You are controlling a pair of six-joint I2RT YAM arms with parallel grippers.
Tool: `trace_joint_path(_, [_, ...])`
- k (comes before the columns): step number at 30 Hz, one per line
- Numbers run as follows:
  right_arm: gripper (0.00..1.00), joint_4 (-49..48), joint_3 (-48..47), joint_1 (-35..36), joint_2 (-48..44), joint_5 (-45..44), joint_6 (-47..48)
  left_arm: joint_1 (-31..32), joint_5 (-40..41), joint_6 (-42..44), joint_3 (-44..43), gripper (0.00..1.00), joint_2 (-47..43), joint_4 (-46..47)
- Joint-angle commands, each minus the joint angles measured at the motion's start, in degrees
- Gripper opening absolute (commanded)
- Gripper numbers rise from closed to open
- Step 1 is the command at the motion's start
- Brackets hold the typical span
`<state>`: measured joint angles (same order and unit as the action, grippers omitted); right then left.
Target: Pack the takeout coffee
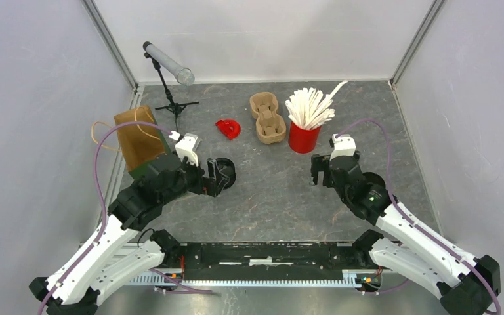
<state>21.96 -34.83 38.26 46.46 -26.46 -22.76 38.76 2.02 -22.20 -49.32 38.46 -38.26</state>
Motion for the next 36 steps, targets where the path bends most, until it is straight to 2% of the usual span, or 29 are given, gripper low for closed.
trace_joint_path(1, [0.98,1.15,-2.53,0.24,-0.45,-5.05,-3.64,0.3,0.55,0.75,-0.16,1.0,-0.4,0.29])
trace_joint_path(7, [0.98,15.19,-7.82,0.24,4.13,-21.92,-16.12,0.26,0.58,0.75,-0.16,1.0,-0.49,0.32])
trace_joint_path(8, [0.96,18.28,-9.62,0.15,6.18,-24.66,-18.52,0.28,0.61,0.75,-0.17,1.0,-0.57,0.26])
trace_joint_path(12, [0.77,32.9,-16.43,-0.46,12.54,-34.17,-26.94,0.26,0.11,0.58,-0.05,1.0,-0.81,0.03])
trace_joint_path(15, [0.62,37.48,-18.12,-3.03,13.67,-37.25,-30.62,0.26,0.0,0.5,-0.07,1.0,-1.08,0.03])
trace_joint_path(17, [0.52,34.51,-16.88,-5.54,12.43,-36.0,-27.95,0.26,0.09,0.62,-0.07,1.0,-1.26,0.05])
trace_joint_path(20, [0.37,27.09,-13.04,-11.22,10.5,-28.52,-19.96,0.27,-0.01,0.57,0.01,1.0,-1.35,0.07])
trace_joint_path(22, [0.32,23.52,-10.8,-15.55,9.96,-22.23,-16.66,0.26,-0.13,0.58,0.01,1.0,-1.28,0.03])
trace_joint_path(25, [0.31,20.89,-8.29,-19.51,9.79,-16.45,-14.66,0.26,-0.26,0.57,0.1,1.0,-1.42,0.03])
trace_joint_path(30, [0.31,17.07,-5.68,-20.75,8.99,-12.63,-13.27,0.26,-0.26,0.71,0.1,1.0,-1.53,0.04])
trace_joint_path(36, [0.31,18.72,-6.83,-20.86,7.8,-16.88,-15.93,0.26,-0.44,0.62,0.1,1.0,-1.36,0.03])
